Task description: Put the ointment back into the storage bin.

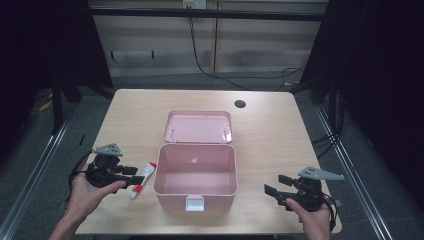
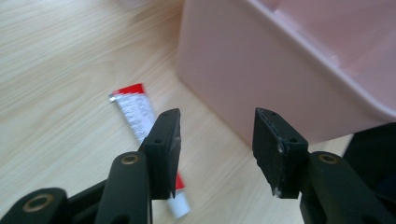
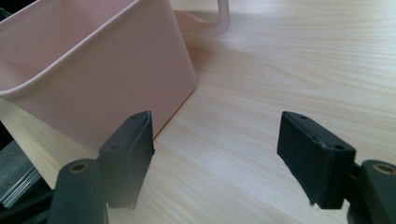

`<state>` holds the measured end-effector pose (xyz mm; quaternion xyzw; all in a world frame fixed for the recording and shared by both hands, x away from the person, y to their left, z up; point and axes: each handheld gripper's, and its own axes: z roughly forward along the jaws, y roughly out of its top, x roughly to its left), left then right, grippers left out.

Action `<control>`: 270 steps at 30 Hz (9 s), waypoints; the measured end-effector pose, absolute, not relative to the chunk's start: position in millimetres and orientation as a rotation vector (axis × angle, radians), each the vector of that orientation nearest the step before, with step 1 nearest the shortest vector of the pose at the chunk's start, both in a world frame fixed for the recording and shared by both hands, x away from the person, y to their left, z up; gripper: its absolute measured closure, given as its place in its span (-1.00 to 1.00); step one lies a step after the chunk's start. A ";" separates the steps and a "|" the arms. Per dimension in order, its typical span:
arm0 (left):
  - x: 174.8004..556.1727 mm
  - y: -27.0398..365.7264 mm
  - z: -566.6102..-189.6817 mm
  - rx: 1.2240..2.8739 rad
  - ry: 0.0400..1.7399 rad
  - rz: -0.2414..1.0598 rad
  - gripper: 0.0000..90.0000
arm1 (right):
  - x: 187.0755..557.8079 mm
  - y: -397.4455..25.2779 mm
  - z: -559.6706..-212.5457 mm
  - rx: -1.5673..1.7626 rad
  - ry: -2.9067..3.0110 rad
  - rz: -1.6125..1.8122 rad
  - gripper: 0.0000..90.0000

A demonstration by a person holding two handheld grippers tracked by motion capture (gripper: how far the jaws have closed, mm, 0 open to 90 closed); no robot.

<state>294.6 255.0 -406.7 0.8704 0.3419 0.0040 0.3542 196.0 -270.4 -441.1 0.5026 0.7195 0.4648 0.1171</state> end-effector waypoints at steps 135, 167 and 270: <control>326.7 254.9 -361.7 2.705 0.960 -0.100 0.57 | 198.8 -268.9 -445.0 1.486 2.165 1.404 -0.70; 327.2 217.2 -308.5 2.708 0.727 -0.144 0.57 | 198.6 -269.0 -444.6 1.483 2.168 1.406 -0.70; 314.6 40.2 -385.5 2.916 0.157 -0.446 0.56 | 198.7 -269.1 -445.6 1.486 2.195 1.410 -0.70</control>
